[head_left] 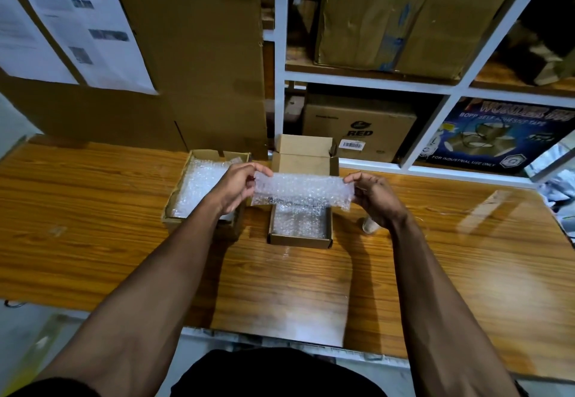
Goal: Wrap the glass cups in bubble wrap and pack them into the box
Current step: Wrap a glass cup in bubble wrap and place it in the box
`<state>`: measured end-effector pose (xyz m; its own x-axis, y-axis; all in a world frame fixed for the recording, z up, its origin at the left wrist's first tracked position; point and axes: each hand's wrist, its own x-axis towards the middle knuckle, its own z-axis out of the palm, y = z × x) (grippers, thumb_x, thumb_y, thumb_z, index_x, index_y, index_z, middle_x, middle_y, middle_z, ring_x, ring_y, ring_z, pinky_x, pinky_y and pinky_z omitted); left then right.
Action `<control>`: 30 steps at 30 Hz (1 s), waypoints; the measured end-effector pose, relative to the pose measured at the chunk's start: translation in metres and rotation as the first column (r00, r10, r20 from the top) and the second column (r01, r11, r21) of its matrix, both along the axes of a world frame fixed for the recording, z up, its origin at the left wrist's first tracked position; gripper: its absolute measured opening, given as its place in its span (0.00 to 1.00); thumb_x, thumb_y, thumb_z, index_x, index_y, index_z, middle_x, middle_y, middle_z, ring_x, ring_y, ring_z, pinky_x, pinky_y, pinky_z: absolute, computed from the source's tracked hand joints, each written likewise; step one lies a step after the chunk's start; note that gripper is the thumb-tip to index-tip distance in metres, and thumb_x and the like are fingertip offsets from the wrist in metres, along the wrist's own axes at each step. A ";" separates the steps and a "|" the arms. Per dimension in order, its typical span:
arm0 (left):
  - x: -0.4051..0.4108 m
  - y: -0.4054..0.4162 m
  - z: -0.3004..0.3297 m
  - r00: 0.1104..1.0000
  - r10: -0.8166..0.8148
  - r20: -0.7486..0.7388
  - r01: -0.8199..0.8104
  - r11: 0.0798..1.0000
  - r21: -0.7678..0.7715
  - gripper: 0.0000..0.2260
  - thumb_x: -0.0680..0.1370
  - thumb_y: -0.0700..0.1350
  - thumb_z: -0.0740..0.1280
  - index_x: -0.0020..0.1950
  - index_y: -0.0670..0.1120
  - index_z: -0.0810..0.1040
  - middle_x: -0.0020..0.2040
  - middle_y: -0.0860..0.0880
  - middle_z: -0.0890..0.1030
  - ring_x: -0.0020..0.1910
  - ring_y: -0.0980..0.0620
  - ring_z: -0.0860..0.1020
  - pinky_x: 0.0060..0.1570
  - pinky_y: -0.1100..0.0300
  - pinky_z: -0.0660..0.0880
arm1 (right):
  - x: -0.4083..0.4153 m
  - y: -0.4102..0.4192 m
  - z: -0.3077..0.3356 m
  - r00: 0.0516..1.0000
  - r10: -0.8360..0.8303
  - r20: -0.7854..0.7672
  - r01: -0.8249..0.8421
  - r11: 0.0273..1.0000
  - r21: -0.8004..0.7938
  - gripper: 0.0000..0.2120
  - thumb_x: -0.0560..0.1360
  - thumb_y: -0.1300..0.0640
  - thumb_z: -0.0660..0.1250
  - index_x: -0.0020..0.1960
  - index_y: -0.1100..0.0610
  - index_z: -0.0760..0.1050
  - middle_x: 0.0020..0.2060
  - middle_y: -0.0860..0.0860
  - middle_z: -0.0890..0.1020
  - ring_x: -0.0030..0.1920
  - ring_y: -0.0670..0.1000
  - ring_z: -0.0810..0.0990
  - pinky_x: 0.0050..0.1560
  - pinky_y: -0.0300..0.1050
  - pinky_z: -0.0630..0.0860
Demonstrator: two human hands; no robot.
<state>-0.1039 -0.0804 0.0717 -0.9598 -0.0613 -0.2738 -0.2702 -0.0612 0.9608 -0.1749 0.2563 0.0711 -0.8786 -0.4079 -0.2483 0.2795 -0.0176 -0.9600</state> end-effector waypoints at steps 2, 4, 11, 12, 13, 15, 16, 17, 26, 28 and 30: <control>0.004 0.003 0.003 0.999 0.019 0.029 -0.021 0.999 0.044 0.21 0.89 0.46 0.52 0.56 0.35 0.82 0.49 0.46 0.82 0.36 0.59 0.78 0.46 0.58 0.81 | 0.000 -0.003 -0.002 1.000 -0.010 0.021 0.010 1.000 0.002 0.12 0.85 0.57 0.62 0.55 0.63 0.81 0.56 0.61 0.84 0.55 0.58 0.83 0.55 0.50 0.81; 0.004 0.003 0.000 0.999 0.012 0.046 -0.012 1.000 -0.006 0.21 0.87 0.52 0.60 0.59 0.34 0.81 0.50 0.52 0.83 0.44 0.58 0.79 0.46 0.60 0.77 | -0.001 -0.005 -0.002 1.000 0.006 0.016 -0.006 1.000 0.027 0.11 0.81 0.54 0.69 0.56 0.63 0.80 0.54 0.60 0.84 0.55 0.58 0.84 0.59 0.55 0.80; 0.002 -0.004 -0.010 0.999 -0.019 0.031 0.024 0.985 -0.170 0.11 0.82 0.39 0.72 0.63 0.48 0.82 0.51 0.50 0.87 0.45 0.56 0.81 0.35 0.62 0.75 | -0.006 -0.018 -0.001 0.996 -0.070 -0.062 0.077 0.992 0.105 0.18 0.75 0.64 0.77 0.61 0.56 0.76 0.50 0.54 0.76 0.49 0.56 0.79 0.44 0.48 0.79; 0.001 -0.005 -0.010 0.999 -0.025 0.047 0.033 0.984 -0.173 0.11 0.82 0.40 0.72 0.64 0.50 0.82 0.53 0.50 0.86 0.48 0.54 0.82 0.37 0.61 0.76 | -0.007 -0.021 0.000 0.995 -0.068 -0.074 0.076 0.992 0.099 0.19 0.75 0.65 0.77 0.62 0.55 0.76 0.51 0.55 0.75 0.49 0.56 0.80 0.43 0.48 0.80; 0.001 -0.006 -0.010 0.997 -0.039 0.070 0.051 0.983 -0.177 0.12 0.82 0.40 0.71 0.64 0.51 0.82 0.55 0.50 0.86 0.51 0.53 0.82 0.40 0.59 0.77 | -0.008 -0.023 0.001 0.995 -0.067 -0.079 0.074 0.993 0.093 0.19 0.75 0.65 0.76 0.63 0.55 0.77 0.53 0.57 0.76 0.49 0.56 0.80 0.44 0.48 0.81; 0.000 -0.008 -0.009 0.989 -0.087 0.120 0.108 0.978 -0.179 0.12 0.82 0.43 0.72 0.64 0.52 0.82 0.59 0.49 0.85 0.58 0.50 0.82 0.48 0.55 0.79 | -0.011 -0.028 0.005 0.994 -0.052 -0.094 0.062 0.992 0.106 0.19 0.76 0.65 0.76 0.64 0.54 0.78 0.57 0.59 0.76 0.51 0.57 0.82 0.46 0.48 0.83; 0.000 -0.007 -0.008 0.983 -0.119 0.141 0.142 0.977 -0.160 0.12 0.81 0.45 0.73 0.65 0.52 0.83 0.61 0.48 0.84 0.61 0.49 0.83 0.54 0.53 0.81 | -0.013 -0.030 0.006 0.994 -0.032 -0.106 0.045 0.991 0.124 0.18 0.76 0.64 0.76 0.63 0.53 0.78 0.59 0.61 0.77 0.53 0.60 0.83 0.49 0.51 0.85; 0.000 -0.006 -0.007 0.975 -0.156 0.155 0.177 0.976 -0.129 0.14 0.79 0.47 0.75 0.65 0.51 0.83 0.63 0.47 0.84 0.63 0.49 0.82 0.59 0.51 0.81 | -0.016 -0.033 0.007 0.994 -0.003 -0.113 0.018 0.991 0.136 0.18 0.75 0.63 0.77 0.63 0.51 0.79 0.61 0.63 0.77 0.56 0.62 0.83 0.52 0.54 0.85; -0.011 0.031 0.003 0.953 -0.300 0.043 0.302 0.948 -0.097 0.14 0.76 0.40 0.77 0.61 0.46 0.83 0.56 0.45 0.86 0.60 0.46 0.83 0.62 0.54 0.80 | -0.018 -0.072 0.027 0.982 0.161 -0.096 -0.156 0.986 0.058 0.24 0.75 0.66 0.75 0.69 0.54 0.75 0.46 0.52 0.84 0.49 0.54 0.86 0.49 0.49 0.82; -0.013 0.032 0.003 0.969 -0.248 0.011 0.248 0.965 -0.083 0.14 0.76 0.41 0.78 0.60 0.43 0.83 0.57 0.43 0.85 0.59 0.44 0.83 0.63 0.50 0.80 | -0.018 -0.076 0.025 0.998 0.049 -0.035 -0.050 0.998 -0.036 0.25 0.76 0.61 0.76 0.71 0.54 0.73 0.52 0.54 0.85 0.54 0.56 0.86 0.52 0.50 0.83; -0.015 0.032 0.002 0.985 -0.170 -0.020 0.169 0.984 -0.062 0.13 0.77 0.41 0.77 0.60 0.42 0.83 0.57 0.41 0.85 0.58 0.44 0.84 0.62 0.49 0.81 | -0.014 -0.079 0.020 0.997 -0.021 0.079 0.029 0.995 -0.091 0.29 0.75 0.53 0.78 0.72 0.54 0.71 0.59 0.56 0.85 0.56 0.57 0.86 0.53 0.51 0.83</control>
<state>-0.1189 -0.0481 0.0736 -0.9643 0.0873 -0.2502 -0.2475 0.0413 0.9680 -0.1884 0.1773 0.0913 -0.8682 -0.4103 -0.2791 0.3520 -0.1126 -0.9292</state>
